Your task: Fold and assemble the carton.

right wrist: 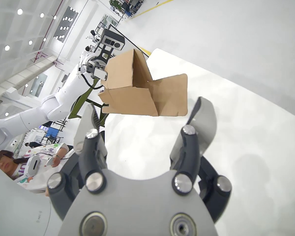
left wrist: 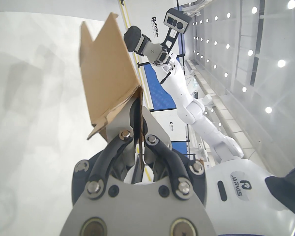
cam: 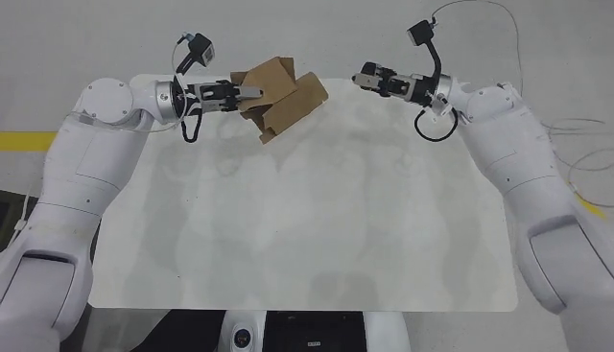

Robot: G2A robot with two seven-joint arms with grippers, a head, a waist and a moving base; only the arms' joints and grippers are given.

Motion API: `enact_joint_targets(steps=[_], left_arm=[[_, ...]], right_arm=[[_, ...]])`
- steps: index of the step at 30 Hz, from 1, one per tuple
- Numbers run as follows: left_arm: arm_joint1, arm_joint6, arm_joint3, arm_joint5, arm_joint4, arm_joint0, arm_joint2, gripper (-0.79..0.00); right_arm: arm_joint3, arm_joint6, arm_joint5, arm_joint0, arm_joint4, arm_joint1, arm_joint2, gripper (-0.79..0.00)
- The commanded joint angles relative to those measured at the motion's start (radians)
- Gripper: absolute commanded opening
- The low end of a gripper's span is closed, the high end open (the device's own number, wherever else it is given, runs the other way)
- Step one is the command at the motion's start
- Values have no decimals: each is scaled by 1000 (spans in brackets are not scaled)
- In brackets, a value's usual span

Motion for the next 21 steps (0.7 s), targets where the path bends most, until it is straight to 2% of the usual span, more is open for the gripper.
enact_joint_targets(steps=[1,6,9,10,11,14,16,21], left_arm=[[6,9,-26,-25,38,13,-13,-785],[19,5,-94,-56,90,49,-39,-785],[25,-21,-132,-75,102,68,-50,-785],[27,-28,-142,-81,107,73,-54,-785],[28,-32,-152,-87,112,78,-57,-785],[32,-42,-176,-102,125,91,-66,-785],[34,-46,-188,-109,130,99,-71,-785],[38,-71,-213,-120,114,114,-84,-785]], right_arm=[[-57,4,4,-10,6,12,0,0],[-241,49,49,-37,79,42,-42,0],[-317,75,75,-41,140,55,-85,-154],[-335,78,78,-39,161,58,-99,-237],[-347,82,82,-36,175,61,-115,-268],[-370,96,95,-20,213,67,-163,-308],[-380,98,98,-10,235,70,-193,-400],[-367,96,95,19,257,76,-262,-409]])
